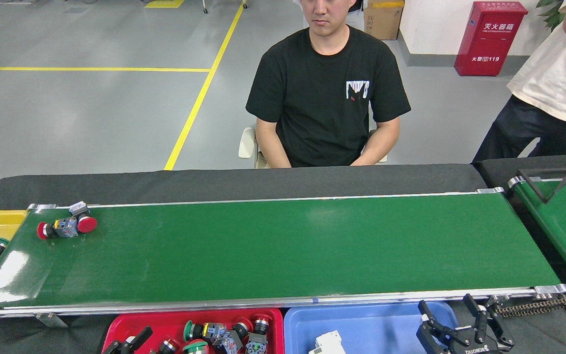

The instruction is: Pick switch part from conveyor to tray

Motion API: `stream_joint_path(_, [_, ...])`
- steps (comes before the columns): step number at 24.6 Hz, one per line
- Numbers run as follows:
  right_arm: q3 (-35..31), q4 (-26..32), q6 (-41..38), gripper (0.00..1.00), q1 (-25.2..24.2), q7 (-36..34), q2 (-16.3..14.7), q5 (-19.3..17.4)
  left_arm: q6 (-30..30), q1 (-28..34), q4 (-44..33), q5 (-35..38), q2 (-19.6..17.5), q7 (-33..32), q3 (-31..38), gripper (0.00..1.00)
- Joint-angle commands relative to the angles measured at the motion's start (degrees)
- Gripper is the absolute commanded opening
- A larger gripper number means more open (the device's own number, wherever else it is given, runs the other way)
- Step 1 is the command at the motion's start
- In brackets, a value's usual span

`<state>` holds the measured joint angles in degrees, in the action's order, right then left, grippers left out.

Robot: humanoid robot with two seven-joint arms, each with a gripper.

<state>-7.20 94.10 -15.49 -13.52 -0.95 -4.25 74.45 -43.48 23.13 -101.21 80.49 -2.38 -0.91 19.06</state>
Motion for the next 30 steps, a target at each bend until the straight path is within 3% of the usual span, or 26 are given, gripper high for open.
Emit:
stream_joint_path(1, [-0.1, 0.64, 0.02, 1.0, 0.16, -0.11, -0.41, -0.19, -0.29, -0.02, -0.75, -0.16, 0.27, 1.35, 2.56, 0.98])
stream_joint_path(8, [-0.1, 0.64, -0.07, 1.0, 0.34, -0.02, -0.32, -0.19, 0.76, -0.02, -0.75, -0.25, 2.2, 3.81, 10.39, 0.98])
stream_joint_path(11, [-0.1, 0.73, -0.16, 1.0, 0.34, -0.02, -0.41, -0.19, 5.25, 0.07, -0.66, -0.07, 3.96, 3.99, 15.31, 0.98])
stream_joint_path(16, [-0.1, 0.73, 0.02, 1.0, 0.69, -0.02, -0.15, -0.19, 10.17, -0.37, 0.66, 0.02, 3.17, 4.08, 18.74, 0.98])
stream_joint_path(30, [-0.54, 2.31, 0.11, 1.0, 0.51, -0.11, -0.15, -0.36, 9.55, -2.56, 2.07, -0.34, 0.35, 3.99, 16.72, 0.99])
